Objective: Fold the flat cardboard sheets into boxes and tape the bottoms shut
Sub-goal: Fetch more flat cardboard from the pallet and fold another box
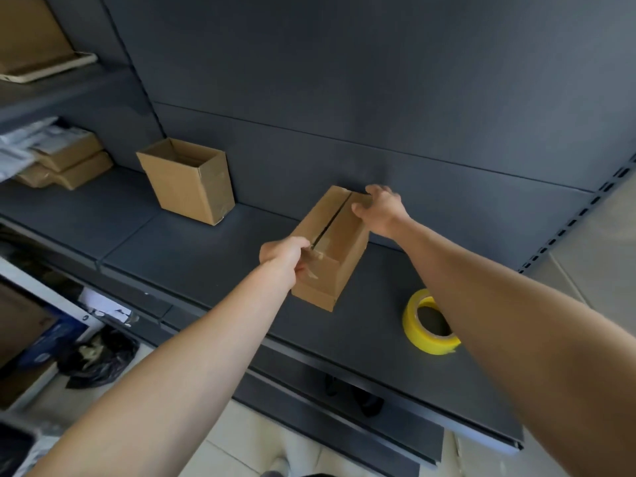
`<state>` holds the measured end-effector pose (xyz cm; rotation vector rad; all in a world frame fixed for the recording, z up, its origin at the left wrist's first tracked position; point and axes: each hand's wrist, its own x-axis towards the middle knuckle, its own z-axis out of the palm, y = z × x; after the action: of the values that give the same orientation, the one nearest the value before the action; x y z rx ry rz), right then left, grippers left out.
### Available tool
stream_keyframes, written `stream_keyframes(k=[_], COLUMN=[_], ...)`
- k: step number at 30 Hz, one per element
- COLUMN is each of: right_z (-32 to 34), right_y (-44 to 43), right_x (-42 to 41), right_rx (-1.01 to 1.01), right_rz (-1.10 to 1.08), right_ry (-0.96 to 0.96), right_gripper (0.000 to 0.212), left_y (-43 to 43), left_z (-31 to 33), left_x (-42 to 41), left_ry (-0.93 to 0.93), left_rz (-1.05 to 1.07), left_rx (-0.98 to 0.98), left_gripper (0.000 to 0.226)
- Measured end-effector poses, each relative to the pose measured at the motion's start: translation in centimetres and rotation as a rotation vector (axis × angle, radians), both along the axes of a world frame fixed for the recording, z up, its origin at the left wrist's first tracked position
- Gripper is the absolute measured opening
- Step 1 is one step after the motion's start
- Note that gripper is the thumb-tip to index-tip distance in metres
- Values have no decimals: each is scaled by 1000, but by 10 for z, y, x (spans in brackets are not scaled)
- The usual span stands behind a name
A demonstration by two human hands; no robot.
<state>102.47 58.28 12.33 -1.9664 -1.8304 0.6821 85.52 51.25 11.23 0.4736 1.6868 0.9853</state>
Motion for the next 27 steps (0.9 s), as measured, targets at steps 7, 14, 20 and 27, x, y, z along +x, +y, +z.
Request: stream_keyframes(k=[7,14,20,27], right_z=[-1,-11,-5,-6], right_y=[6,3,-7,-24], right_x=[-21,-25,-22,-30], right_rx=[-217,-209,-285,-333], right_rz=[-92,-340,-397,-492], right_ry=[-101,186,240,420], right_gripper=[68,37,50,60], left_y=[11,9,17,22], left_z=[-10,-15,-11,-16], left_x=[-17,-16,-17,-40], left_ry=[192,324,303,180], left_rz=[69,-43,-187,-323], left_rx=[89,69,18,12], left_gripper=[28,32,38,48])
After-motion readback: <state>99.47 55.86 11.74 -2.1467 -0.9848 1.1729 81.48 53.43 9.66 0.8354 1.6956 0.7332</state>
